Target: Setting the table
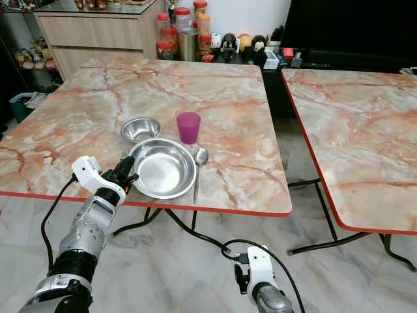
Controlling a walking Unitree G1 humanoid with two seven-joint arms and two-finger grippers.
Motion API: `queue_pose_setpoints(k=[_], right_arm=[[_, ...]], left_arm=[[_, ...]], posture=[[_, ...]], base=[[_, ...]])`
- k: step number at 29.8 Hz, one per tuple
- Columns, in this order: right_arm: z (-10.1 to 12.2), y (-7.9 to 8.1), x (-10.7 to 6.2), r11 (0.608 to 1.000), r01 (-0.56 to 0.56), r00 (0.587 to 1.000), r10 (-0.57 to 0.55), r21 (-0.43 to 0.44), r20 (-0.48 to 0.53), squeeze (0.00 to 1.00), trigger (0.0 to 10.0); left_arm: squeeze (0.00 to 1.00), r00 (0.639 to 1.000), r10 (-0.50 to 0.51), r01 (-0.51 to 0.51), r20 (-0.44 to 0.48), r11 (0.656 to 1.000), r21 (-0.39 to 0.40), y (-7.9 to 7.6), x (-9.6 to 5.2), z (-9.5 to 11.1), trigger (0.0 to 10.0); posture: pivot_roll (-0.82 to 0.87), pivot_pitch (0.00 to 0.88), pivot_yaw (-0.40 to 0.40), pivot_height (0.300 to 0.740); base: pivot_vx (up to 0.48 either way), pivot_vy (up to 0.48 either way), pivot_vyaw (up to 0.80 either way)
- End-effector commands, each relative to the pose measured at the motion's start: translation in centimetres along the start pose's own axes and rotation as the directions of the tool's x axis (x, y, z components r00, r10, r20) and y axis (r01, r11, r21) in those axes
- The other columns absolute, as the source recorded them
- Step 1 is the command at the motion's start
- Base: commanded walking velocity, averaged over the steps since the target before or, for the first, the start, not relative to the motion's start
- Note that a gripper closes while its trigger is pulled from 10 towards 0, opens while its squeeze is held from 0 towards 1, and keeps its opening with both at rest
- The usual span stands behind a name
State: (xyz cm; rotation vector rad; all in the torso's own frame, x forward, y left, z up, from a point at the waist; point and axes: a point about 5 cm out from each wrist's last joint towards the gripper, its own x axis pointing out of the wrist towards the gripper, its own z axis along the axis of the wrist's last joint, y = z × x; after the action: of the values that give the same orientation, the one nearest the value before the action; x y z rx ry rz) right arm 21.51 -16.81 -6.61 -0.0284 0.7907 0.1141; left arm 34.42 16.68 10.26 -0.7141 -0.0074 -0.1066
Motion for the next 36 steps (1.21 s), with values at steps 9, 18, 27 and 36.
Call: queue_pose_setpoints(k=[9,18,27,36], right_arm=[[0.6,0.0,0.2,1.000,0.012,1.000,-0.012,0.017,0.018,0.00,10.0],[0.8,-0.1,0.2,1.000,0.008,1.000,-0.008,0.011,0.021,0.00,10.0],[0.5,-0.3,0.1,1.000,0.014,1.000,-0.014,0.012,0.014,0.00,10.0],[0.7,-0.5,0.1,1.000,0.020,1.000,-0.020,0.018,0.020,0.00,10.0]], left_arm=[[0.00,0.994,0.007,-0.002,0.111,0.999,-0.038,0.1,-0.1,1.5,10.0],[0.00,0.990,0.017,-0.006,0.139,0.997,-0.076,0.2,-0.1,1.8,10.0],[0.00,0.985,0.024,-0.005,0.172,0.994,-0.109,0.1,-0.2,2.0,10.0],[0.00,0.975,0.008,0.018,0.224,0.993,-0.115,-0.6,0.2,3.1,10.0]], posture=[[0.11,0.000,-0.057,0.740],[0.11,0.000,-0.066,0.740],[0.10,0.000,-0.076,0.740],[0.11,0.000,-0.076,0.740]], base=[[0.000,0.000,0.00],[0.000,0.000,0.00],[0.000,0.000,0.00],[0.000,0.000,0.00]])
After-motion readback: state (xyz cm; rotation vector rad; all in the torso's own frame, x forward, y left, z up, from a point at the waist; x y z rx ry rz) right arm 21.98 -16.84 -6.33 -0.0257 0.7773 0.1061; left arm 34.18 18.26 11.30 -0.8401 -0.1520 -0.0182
